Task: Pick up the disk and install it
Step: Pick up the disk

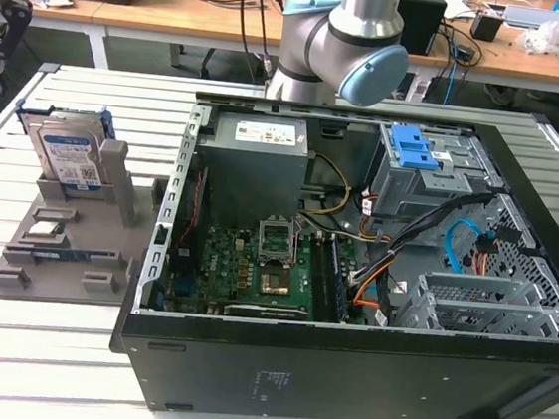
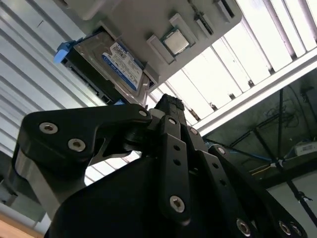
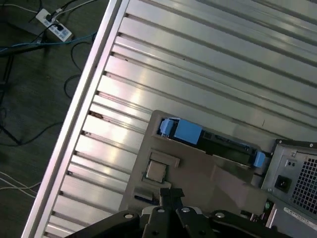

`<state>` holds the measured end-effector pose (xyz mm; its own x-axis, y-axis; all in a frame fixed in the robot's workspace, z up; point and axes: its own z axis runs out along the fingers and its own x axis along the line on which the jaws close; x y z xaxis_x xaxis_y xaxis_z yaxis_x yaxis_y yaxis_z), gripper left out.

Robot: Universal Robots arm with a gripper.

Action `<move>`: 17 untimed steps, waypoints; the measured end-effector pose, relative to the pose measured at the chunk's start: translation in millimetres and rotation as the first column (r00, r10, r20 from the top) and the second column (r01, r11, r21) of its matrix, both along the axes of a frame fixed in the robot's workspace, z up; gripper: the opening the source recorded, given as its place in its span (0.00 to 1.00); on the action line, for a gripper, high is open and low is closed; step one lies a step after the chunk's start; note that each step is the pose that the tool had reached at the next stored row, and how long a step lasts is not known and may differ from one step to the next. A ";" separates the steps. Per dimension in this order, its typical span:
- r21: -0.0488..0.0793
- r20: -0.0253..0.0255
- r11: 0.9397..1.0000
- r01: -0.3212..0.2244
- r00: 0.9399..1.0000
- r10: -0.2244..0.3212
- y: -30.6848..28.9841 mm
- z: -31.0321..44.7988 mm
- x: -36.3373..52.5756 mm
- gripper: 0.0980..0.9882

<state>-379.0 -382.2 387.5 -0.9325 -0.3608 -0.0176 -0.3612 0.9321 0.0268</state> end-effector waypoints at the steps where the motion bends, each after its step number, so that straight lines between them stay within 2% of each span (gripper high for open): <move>1: 0.000 0.000 1.000 -0.014 1.000 0.014 0.0 0.0 0.0 0.01; 4: 0.000 0.000 0.997 -0.072 0.997 0.072 0.0 0.0 0.0 0.01; 8: 0.000 0.000 0.990 -0.140 0.990 0.140 0.0 0.0 0.0 0.01; 9: 0.000 0.000 0.986 -0.169 0.986 0.169 0.0 0.0 0.0 0.01; 11: 0.000 0.000 0.981 -0.195 0.981 0.195 0.0 0.0 0.0 0.01; 14: 0.000 0.000 0.967 -0.255 0.967 0.255 0.0 0.0 0.0 0.01; 17: 0.000 0.000 0.957 -0.290 0.957 0.290 0.0 0.0 0.0 0.01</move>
